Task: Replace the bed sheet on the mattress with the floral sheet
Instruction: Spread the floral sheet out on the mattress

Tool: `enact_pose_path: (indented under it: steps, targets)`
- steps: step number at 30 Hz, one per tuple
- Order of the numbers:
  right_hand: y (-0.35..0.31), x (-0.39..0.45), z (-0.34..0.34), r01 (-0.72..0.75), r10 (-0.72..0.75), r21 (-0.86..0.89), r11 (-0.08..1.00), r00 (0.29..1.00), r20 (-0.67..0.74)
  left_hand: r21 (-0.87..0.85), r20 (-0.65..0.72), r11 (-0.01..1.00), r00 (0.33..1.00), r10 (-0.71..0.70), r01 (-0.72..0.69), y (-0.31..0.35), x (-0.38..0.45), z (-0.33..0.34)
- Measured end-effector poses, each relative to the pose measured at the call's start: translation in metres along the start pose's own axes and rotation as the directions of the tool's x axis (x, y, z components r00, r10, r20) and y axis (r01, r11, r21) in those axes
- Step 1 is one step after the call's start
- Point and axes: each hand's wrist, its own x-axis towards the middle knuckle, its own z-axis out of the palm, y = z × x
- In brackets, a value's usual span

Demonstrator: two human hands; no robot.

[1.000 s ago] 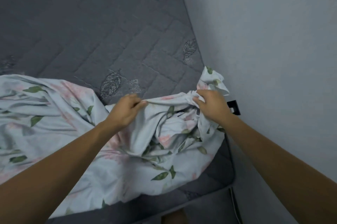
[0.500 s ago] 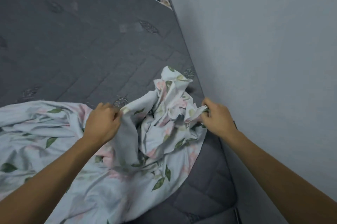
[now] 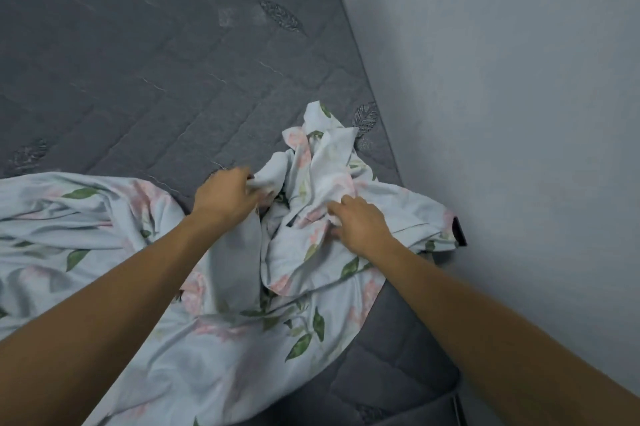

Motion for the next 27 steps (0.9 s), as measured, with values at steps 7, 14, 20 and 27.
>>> enact_pose_path:
  steps: [7, 14, 20, 27]
  targets:
    - [0.082, -0.045, 0.015, -0.334, 0.385, 0.269, 0.903, 0.907, -0.168, -0.214, -0.307, 0.975, 0.952, -0.012, -0.057, -0.027, -0.018, -0.014]
    - [0.111, -0.057, 0.019, -0.383, 0.444, 0.271, 0.883, 0.868, -0.222, -0.229, -0.211, 0.959, 0.97, 0.119, -0.167, -0.042, -0.024, 0.006]
    - [-0.007, 0.017, -0.024, -0.058, 0.233, 0.844, 0.533, 0.969, -0.081, -0.409, -0.105, 0.85, 0.942, 0.319, -0.333, -0.017, -0.028, 0.032]
    - [-0.021, 0.032, -0.039, -0.152, 0.278, 0.895, 0.419, 0.96, 0.033, -0.482, 0.122, 0.821, 0.905, 0.408, -0.306, -0.013, -0.033, 0.034]
